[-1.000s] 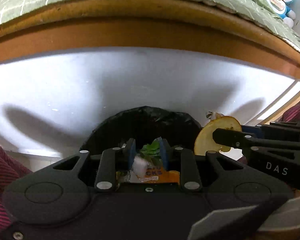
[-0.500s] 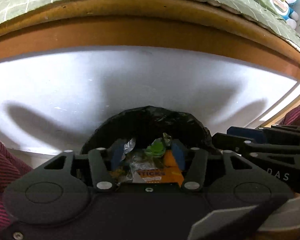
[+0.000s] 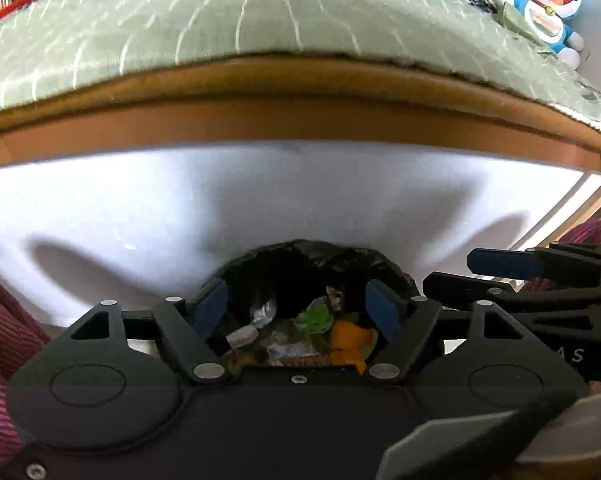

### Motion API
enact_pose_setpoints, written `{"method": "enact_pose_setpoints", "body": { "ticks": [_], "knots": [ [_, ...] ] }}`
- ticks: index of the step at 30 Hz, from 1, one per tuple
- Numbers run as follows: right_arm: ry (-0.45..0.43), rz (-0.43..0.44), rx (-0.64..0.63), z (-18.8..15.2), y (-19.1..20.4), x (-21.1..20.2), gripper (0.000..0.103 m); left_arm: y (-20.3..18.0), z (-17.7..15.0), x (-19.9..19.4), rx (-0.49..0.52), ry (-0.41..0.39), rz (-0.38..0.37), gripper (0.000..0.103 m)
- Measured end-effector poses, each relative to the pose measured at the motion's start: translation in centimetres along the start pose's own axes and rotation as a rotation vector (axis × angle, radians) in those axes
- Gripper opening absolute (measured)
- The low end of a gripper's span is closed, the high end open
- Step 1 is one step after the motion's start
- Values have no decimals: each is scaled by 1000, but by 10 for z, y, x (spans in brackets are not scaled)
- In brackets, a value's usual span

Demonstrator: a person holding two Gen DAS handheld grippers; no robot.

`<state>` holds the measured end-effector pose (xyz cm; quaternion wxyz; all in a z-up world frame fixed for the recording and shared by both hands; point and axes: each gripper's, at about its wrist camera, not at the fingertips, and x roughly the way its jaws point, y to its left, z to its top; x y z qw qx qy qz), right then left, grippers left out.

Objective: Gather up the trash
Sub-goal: 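Open the left tool over the bin while the right tool releases the peel, then raise both open tools back over the bed, then grasp the gold wrapper with the left tool while the right grasps the green plastic bag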

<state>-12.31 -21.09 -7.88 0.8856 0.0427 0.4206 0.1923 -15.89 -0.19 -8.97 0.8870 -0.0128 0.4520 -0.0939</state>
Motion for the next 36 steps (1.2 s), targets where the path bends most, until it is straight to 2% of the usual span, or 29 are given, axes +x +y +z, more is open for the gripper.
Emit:
{"method": "enact_pose_setpoints", "body": {
  "ticks": [7, 10, 13, 16, 19, 26, 36],
  "knots": [
    [-46, 28, -47, 14, 2, -31, 73, 1, 13, -36, -1, -53, -51, 76],
    [-86, 53, -86, 26, 0, -53, 77, 2, 24, -64, 20, -130, -92, 78],
    [-147, 64, -95, 44, -6, -73, 81, 2, 43, -87, 48, -211, -98, 81],
    [-224, 25, -120, 65, -11, -89, 83, 4, 70, -100, 52, -291, -89, 84],
    [-293, -30, -138, 89, -19, -96, 85, 5, 100, -106, 40, -333, -79, 86],
    [-413, -161, -148, 142, -42, -91, 89, -6, 173, -76, -7, -381, -87, 90],
    [-431, -222, -100, 214, -89, -49, 91, -28, 243, 7, -51, -345, -52, 90]
  ]
}}
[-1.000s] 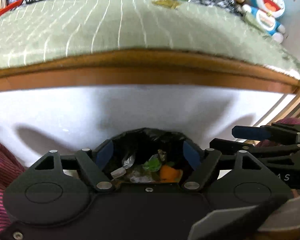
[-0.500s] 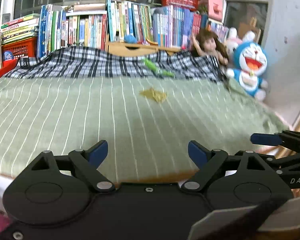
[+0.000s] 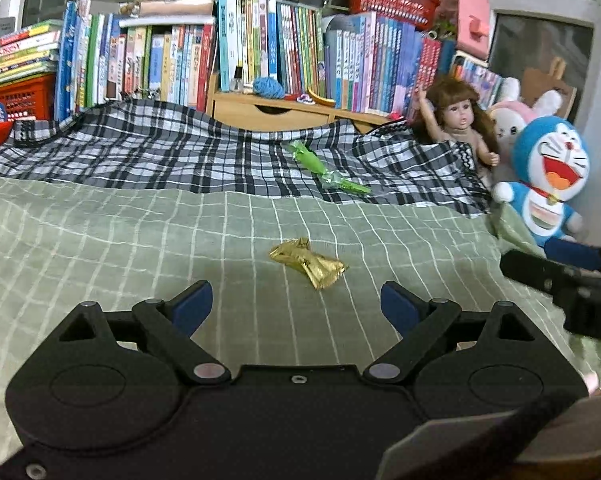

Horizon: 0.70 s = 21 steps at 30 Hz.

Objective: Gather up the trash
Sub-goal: 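Grasp the gold wrapper with the left tool while the right grasps the green plastic bag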

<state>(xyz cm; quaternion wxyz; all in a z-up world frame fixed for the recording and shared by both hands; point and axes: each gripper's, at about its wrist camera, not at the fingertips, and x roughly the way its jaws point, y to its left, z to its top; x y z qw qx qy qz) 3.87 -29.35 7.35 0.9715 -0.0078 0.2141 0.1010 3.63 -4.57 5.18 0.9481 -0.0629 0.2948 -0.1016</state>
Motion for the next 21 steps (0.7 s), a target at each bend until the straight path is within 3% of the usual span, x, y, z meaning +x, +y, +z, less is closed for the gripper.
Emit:
{"method": "enact_pose_setpoints", "body": {
  "ticks": [8, 12, 15, 19, 21],
  "knots": [
    [36, -10, 10, 21, -18, 72, 91, -5, 8, 86, -42, 18, 49, 93],
    [67, -14, 24, 27, -27, 103, 91, -1, 10, 119, -81, 76, 89, 93],
    [86, -10, 20, 31, -30, 123, 91, -1, 9, 129, -69, 60, 85, 86],
    [93, -1, 15, 36, -29, 148, 91, -3, 10, 130, -23, 42, 73, 22],
    [97, 6, 10, 40, -27, 161, 91, -2, 13, 127, -27, 49, 39, 18]
  ]
}}
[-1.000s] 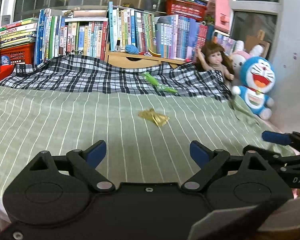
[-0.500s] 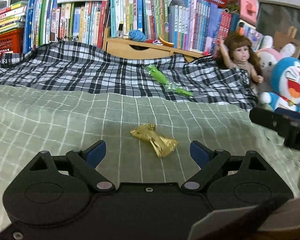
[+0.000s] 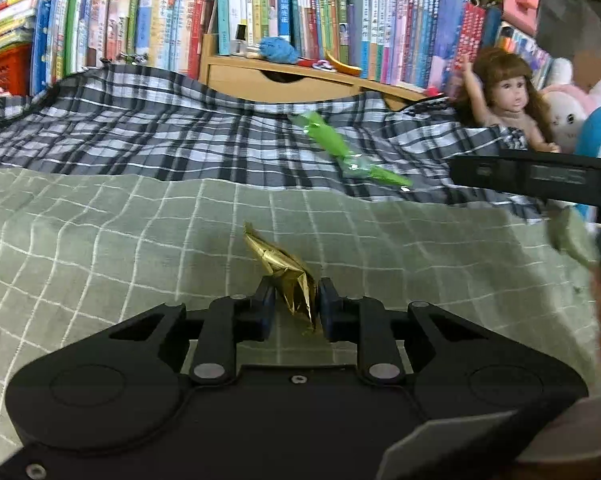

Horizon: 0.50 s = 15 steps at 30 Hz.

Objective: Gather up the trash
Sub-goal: 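Grasp the gold wrapper with the left tool while the right grasps the green plastic bag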

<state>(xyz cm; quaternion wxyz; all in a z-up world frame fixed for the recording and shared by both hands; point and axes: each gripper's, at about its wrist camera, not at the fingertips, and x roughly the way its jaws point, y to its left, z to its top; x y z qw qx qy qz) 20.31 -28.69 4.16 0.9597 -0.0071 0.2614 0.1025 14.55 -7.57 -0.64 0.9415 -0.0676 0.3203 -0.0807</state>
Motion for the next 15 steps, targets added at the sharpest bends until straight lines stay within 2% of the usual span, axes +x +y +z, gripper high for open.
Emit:
{"method": "enact_pose_setpoints", "body": {
  "ticks": [5, 10, 15],
  "knots": [
    [20, -1, -29, 9, 9, 36, 91, 5, 4, -18, 63, -35, 29, 17],
    [43, -7, -46, 16, 17, 72, 91, 21, 2, -36, 37, -65, 46, 17],
    [82, -8, -60, 14, 24, 104, 89, 31, -5, -41, 51, -68, 52, 17]
  ]
}}
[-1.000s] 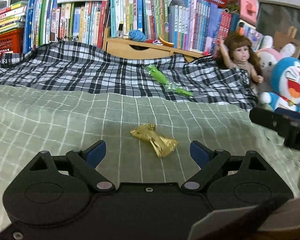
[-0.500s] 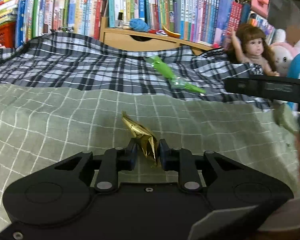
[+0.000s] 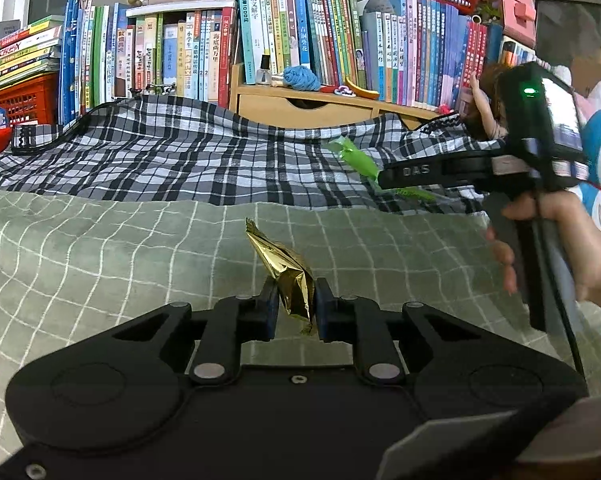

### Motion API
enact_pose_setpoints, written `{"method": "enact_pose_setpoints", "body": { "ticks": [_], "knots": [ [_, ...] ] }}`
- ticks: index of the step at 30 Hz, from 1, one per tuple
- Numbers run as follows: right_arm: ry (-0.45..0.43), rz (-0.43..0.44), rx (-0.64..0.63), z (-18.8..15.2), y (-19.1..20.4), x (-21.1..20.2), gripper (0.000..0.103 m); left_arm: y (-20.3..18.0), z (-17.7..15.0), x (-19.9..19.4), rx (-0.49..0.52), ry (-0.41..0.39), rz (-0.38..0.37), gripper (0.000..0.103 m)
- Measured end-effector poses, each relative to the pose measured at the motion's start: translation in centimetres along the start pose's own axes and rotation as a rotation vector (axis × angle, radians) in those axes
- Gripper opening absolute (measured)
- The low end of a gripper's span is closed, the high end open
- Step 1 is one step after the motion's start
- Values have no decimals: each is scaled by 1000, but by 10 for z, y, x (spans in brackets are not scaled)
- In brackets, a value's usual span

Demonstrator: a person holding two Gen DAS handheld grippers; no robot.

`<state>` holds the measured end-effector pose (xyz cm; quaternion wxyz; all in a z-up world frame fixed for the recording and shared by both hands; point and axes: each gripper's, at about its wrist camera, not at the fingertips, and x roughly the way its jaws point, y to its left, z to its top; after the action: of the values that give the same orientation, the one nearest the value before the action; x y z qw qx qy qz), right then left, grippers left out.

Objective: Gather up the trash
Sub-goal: 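Grasp the gold wrapper with the left tool while the right grasps the green plastic bag, then carry the gold wrapper and green plastic bag down to the black bin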

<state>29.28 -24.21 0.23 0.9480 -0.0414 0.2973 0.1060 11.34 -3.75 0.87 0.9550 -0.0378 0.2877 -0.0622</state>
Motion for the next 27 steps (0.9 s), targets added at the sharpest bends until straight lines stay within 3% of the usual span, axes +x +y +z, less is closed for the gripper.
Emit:
{"method": "enact_pose_setpoints", "body": {
  "ticks": [4, 6, 11, 19, 27],
  "knots": [
    [48, 5, 15, -2, 2, 19, 79, 5, 1, 1, -2, -5, 2, 17],
    [68, -2, 15, -3, 3, 24, 52, 6, 1, 2, 0, -4, 3, 17],
    [49, -9, 25, -3, 6, 16, 28, 6, 3, 7, 1, 1, 5, 17],
    [-11, 44, 36, -2, 15, -31, 24, 5, 2, -2, -5, -11, 3, 17],
    [-34, 87, 41, -15, 30, -102, 21, 8, 2, -35, -9, -33, 2, 17]
  ]
}}
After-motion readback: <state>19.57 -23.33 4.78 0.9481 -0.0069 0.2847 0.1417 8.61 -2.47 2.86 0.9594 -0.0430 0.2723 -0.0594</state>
